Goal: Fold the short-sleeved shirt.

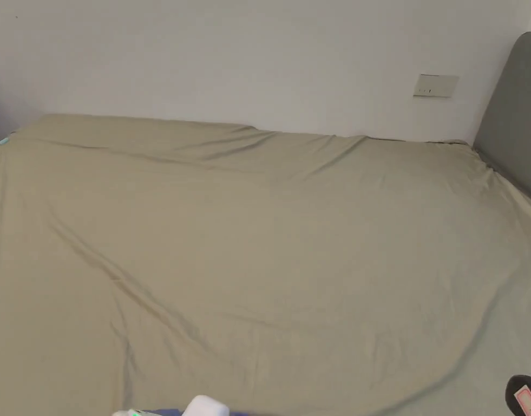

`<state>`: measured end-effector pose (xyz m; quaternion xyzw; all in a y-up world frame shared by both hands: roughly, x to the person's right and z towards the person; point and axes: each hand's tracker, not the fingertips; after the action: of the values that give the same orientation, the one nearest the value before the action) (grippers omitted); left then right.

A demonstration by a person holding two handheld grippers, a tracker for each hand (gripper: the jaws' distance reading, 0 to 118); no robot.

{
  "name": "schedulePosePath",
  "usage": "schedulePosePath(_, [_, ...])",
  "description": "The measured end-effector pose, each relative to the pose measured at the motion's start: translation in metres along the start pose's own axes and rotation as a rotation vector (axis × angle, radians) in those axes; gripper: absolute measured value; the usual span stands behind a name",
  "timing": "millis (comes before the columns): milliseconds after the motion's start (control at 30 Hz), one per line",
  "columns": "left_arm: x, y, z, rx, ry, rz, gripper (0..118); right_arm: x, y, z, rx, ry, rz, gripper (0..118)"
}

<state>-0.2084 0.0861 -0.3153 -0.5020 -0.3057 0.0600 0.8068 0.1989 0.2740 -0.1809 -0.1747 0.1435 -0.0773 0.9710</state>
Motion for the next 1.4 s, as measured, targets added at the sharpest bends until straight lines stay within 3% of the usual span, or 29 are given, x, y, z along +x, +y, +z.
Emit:
schedulePosePath(100, [-0.004,0.009,0.042,0.108,-0.070,0.150,104,0.007,0.005,0.008,0.020,-0.016,-0.002,7])
schedulePosePath(200, [-0.002,0.016,0.075,0.191,0.071,0.225,102,0.013,0.006,0.012,0.042,-0.024,-0.017,7])
schedulePosePath(233, [-0.002,0.016,0.073,0.182,0.119,0.274,93,0.015,0.006,0.012,0.045,-0.020,-0.029,7])
schedulePosePath(267, [0.009,0.016,0.066,0.153,0.151,0.284,70,0.017,0.005,0.012,0.050,-0.012,-0.044,7])
schedulePosePath(300, [0.015,0.009,0.051,0.129,0.140,0.245,8,0.019,0.003,0.011,0.050,-0.004,-0.059,7])
schedulePosePath(333, [0.018,0.002,0.040,0.093,0.193,0.206,3,0.019,0.002,0.010,0.045,0.000,-0.069,7])
schedulePosePath(467, [0.037,-0.021,-0.016,-0.005,0.088,0.193,3,0.018,-0.005,0.011,0.010,-0.006,-0.042,7])
schedulePosePath(567, [0.028,-0.028,-0.058,-0.096,0.079,0.287,3,0.020,-0.007,0.012,-0.008,-0.005,-0.039,7])
schedulePosePath(733, [0.022,-0.023,-0.056,0.018,0.028,0.300,3,0.016,-0.005,0.014,-0.015,-0.004,-0.032,7])
schedulePosePath(767, [0.020,-0.020,-0.050,0.016,0.023,0.310,3,0.013,-0.003,0.012,-0.016,-0.001,-0.032,7])
schedulePosePath(800, [0.024,-0.015,-0.030,0.049,0.000,0.320,14,0.009,-0.003,0.008,-0.020,0.003,-0.031,7])
schedulePosePath(833, [0.024,-0.013,-0.013,0.115,-0.030,0.326,38,0.005,-0.003,0.003,-0.027,0.013,-0.026,7])
schedulePosePath(900, [0.020,-0.013,0.033,0.274,-0.125,0.357,113,-0.009,-0.006,-0.013,-0.063,0.066,-0.003,7])
schedulePosePath(933, [0.018,-0.013,0.057,0.325,-0.172,0.364,118,-0.017,-0.008,-0.022,-0.089,0.091,0.011,7])
schedulePosePath(1000, [-0.001,-0.026,0.104,0.459,-0.227,0.379,118,-0.040,-0.018,-0.053,-0.156,0.149,0.051,7])
schedulePosePath(1133, [-0.062,-0.046,0.156,0.477,-0.107,0.435,118,-0.093,-0.053,-0.135,-0.341,0.324,0.093,7])
schedulePosePath(1200, [-0.082,-0.056,0.168,0.431,-0.050,0.548,118,-0.120,-0.084,-0.186,-0.460,0.410,0.110,7])
schedulePosePath(1333, [-0.117,-0.069,0.162,0.424,-0.157,0.658,118,-0.155,-0.166,-0.270,-0.805,0.426,0.175,7])
schedulePosePath(1400, [-0.126,-0.067,0.150,0.377,-0.163,0.689,118,-0.157,-0.202,-0.282,-0.870,0.346,0.219,7])
